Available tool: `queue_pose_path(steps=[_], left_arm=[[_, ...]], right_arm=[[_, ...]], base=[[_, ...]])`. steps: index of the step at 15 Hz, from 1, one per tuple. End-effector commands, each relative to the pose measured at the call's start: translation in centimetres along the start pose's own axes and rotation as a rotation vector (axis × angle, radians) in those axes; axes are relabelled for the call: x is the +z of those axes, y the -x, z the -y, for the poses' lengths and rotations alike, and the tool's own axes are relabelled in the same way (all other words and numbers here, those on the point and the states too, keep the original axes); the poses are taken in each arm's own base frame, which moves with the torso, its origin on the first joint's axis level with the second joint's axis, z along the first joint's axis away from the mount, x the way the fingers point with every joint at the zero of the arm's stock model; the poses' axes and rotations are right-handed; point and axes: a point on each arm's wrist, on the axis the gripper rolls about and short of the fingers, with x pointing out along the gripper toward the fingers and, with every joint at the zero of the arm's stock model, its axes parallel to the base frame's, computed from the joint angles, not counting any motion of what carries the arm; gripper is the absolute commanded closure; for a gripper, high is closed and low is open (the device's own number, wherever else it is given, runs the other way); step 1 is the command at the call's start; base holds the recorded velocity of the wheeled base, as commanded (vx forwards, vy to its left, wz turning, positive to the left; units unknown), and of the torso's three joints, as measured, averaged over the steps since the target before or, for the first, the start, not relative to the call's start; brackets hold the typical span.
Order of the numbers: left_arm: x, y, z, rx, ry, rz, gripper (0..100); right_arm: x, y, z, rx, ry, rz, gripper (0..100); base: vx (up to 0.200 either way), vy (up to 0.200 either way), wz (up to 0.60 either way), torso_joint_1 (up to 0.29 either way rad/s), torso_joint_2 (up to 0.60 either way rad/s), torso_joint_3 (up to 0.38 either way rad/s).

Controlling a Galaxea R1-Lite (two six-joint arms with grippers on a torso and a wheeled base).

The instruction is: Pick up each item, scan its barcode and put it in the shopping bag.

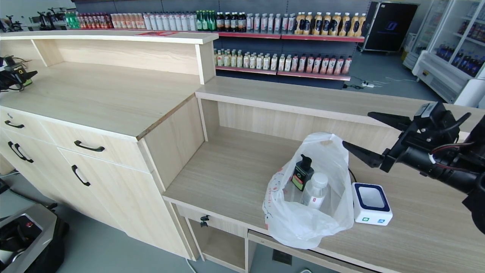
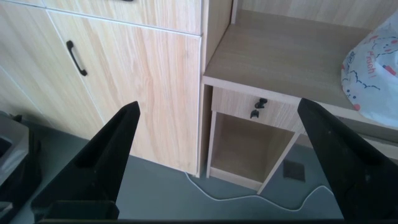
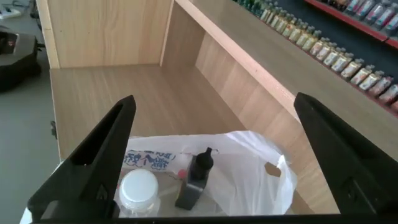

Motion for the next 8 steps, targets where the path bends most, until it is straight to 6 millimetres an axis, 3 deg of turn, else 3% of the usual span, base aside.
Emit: queue_pose_path(steps=[1,5,8], left_arm=[[0.0,0.0,0.0,0.000,0.000,0.000,0],[0.0,0.0,0.0,0.000,0.000,0.000,0],[0.0,0.0,0.0,0.000,0.000,0.000,0]], right_arm=[[1.7,1.8,1.3,-0.123,0.070,-0.004,0],[3.1,5.0,2.6,-0.328,0.025,-0.095,0],[3.3,8.2,1.2,-0.436,-0.077,-0.199,0]], base=[[0.000,0.000,0.00,0.000,0.00,0.000],[0.000,0.000,-0.60,0.001,0.00,0.002],[0.000,0.000,-0.60,-0.001,0.02,0.014]])
